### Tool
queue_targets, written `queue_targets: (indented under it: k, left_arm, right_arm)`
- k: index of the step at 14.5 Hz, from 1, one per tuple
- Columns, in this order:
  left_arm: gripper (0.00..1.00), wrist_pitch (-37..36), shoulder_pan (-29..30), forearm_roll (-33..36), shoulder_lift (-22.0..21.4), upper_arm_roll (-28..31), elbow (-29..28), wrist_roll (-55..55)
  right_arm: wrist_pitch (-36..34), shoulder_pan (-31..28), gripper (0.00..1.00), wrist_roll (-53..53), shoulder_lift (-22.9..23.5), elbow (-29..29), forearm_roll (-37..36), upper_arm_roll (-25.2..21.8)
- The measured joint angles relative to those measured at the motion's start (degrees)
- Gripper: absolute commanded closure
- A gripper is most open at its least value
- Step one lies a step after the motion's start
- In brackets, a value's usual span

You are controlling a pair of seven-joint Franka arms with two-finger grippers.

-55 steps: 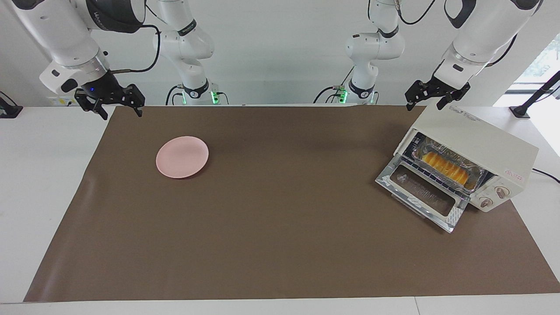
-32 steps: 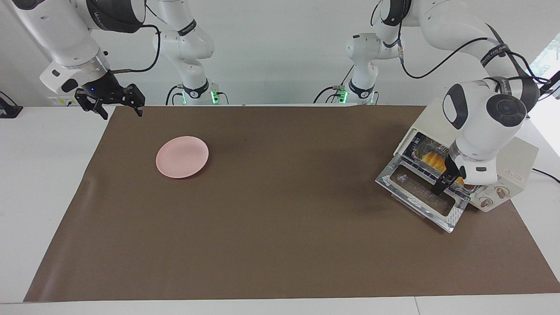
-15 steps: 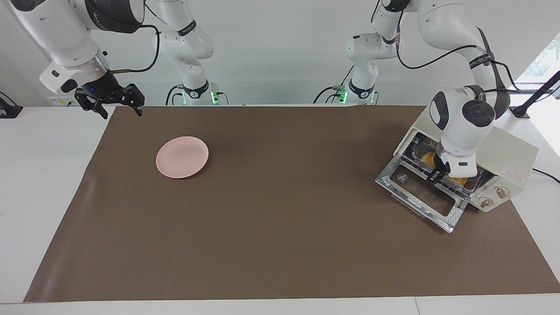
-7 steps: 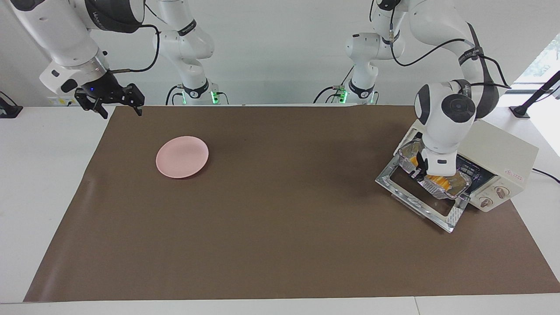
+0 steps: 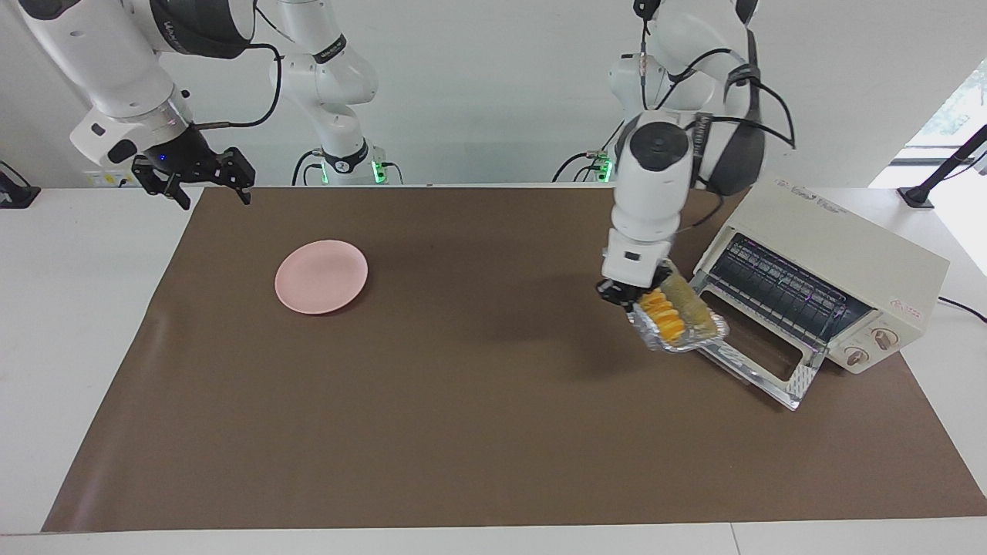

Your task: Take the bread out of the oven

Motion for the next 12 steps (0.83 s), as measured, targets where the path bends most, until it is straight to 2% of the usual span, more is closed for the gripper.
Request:
queue_targets:
  k: [4, 7, 8, 9, 12]
  left_arm:
    - [1.0, 0.3, -8.2, -0.7, 6.1, 0.2, 2.4, -0.6]
    - [1.0, 2.3, -9.1, -0.8, 10.1, 0.5, 4.3, -0.7]
    - [0.48, 2.9, -9.0, -0.8, 10.5, 0.8, 4.3, -0.6]
    - [0.0, 3.0, -8.9, -0.8, 10.6, 1.0, 4.3, -0.5]
    - [0.0, 3.0, -8.7, 0.0, 10.5, 1.3, 4.7, -0.3]
  right_arm:
    - [-0.5, 0.0, 0.0, 0.0, 0.0, 0.0, 0.0, 0.0]
    - [-0.6, 0.0, 0.0, 0.0, 0.0, 0.0, 0.0, 0.0]
    - [-0.6, 0.0, 0.0, 0.0, 0.0, 0.0, 0.0, 0.0]
    - [-0.6, 0.0, 0.0, 0.0, 0.0, 0.0, 0.0, -0.1]
    - [-0.6, 0.0, 0.0, 0.0, 0.0, 0.0, 0.0, -0.1]
